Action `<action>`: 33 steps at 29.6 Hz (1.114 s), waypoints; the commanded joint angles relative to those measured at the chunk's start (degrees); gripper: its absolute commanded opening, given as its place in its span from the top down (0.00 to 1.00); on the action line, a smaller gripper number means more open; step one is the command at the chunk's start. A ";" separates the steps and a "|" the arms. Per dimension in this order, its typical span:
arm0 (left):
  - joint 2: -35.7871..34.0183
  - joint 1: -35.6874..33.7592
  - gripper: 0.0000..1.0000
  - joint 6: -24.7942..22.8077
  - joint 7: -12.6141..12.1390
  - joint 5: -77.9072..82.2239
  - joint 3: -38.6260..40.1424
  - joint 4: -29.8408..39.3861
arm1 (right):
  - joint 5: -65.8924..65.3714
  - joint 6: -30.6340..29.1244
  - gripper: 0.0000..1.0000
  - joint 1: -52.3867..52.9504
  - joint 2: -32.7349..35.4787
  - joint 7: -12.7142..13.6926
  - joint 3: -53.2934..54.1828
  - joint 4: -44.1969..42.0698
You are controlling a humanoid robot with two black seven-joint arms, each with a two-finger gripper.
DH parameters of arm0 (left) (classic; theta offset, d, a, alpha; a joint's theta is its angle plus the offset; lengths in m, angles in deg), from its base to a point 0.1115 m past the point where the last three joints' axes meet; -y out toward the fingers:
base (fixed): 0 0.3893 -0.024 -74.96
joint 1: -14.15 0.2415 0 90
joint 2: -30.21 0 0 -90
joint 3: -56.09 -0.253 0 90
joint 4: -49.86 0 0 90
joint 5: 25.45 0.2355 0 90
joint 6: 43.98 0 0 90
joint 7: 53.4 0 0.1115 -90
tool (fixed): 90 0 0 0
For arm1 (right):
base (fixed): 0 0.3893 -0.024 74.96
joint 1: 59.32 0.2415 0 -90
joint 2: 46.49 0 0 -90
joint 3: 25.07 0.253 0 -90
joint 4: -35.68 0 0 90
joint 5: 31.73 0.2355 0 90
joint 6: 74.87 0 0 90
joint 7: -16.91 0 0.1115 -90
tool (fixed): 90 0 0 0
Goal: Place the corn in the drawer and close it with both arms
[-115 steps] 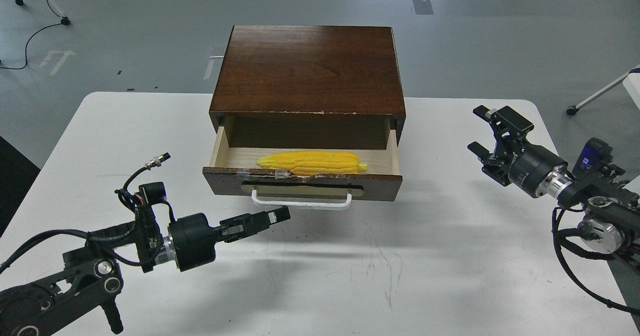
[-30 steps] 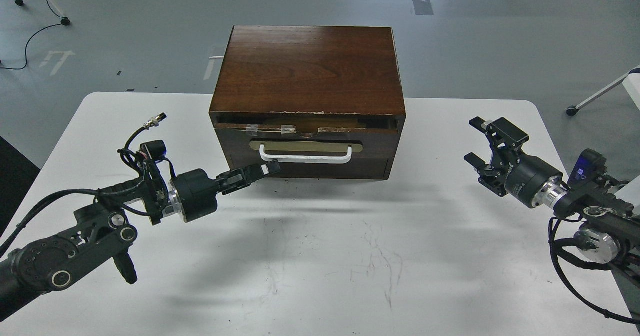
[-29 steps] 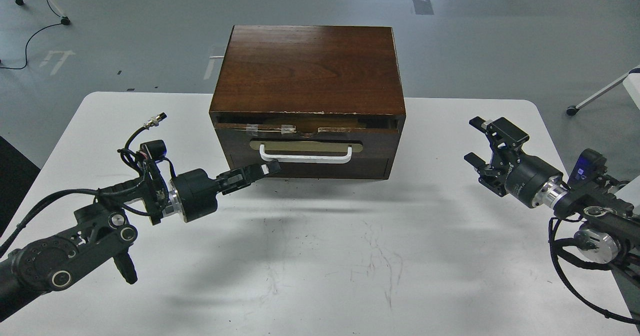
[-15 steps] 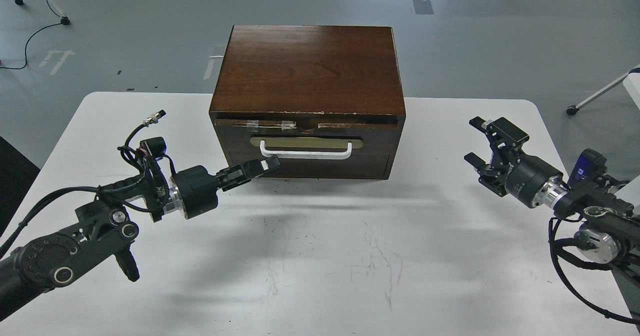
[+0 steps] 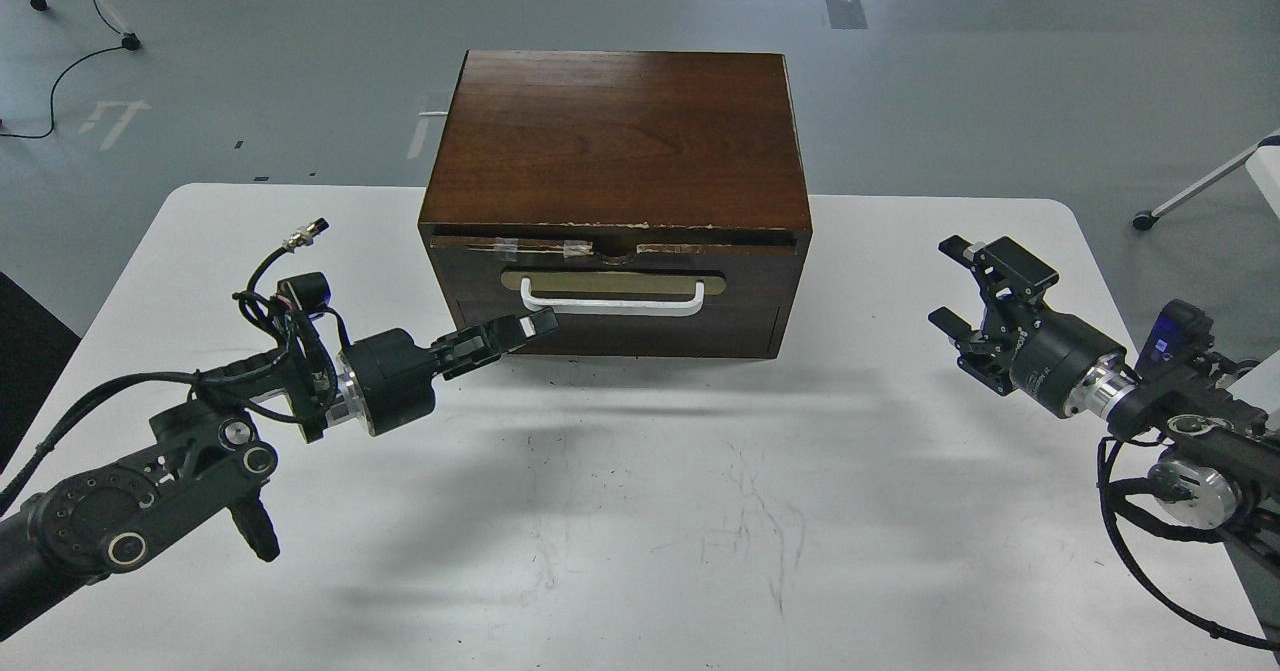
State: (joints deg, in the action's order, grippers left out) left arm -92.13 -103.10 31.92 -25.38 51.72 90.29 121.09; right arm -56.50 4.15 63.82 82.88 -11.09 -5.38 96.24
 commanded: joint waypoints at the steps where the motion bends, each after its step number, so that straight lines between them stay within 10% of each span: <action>1: 0.09 0.00 1.00 0.03 -0.02 -0.08 0.07 -0.57 | -0.01 0.00 0.01 -0.35 0.00 0.00 0.00 0.00; 33: -0.79 -0.44 1.00 -1.02 -0.02 -1.31 -1.07 -1.01 | -0.01 0.00 0.01 -0.35 0.00 0.00 0.17 0.00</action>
State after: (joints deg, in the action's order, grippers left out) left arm -92.29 -103.82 31.25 -25.42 50.44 89.46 119.36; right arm -56.50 4.15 63.47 82.88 -11.09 -5.21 96.24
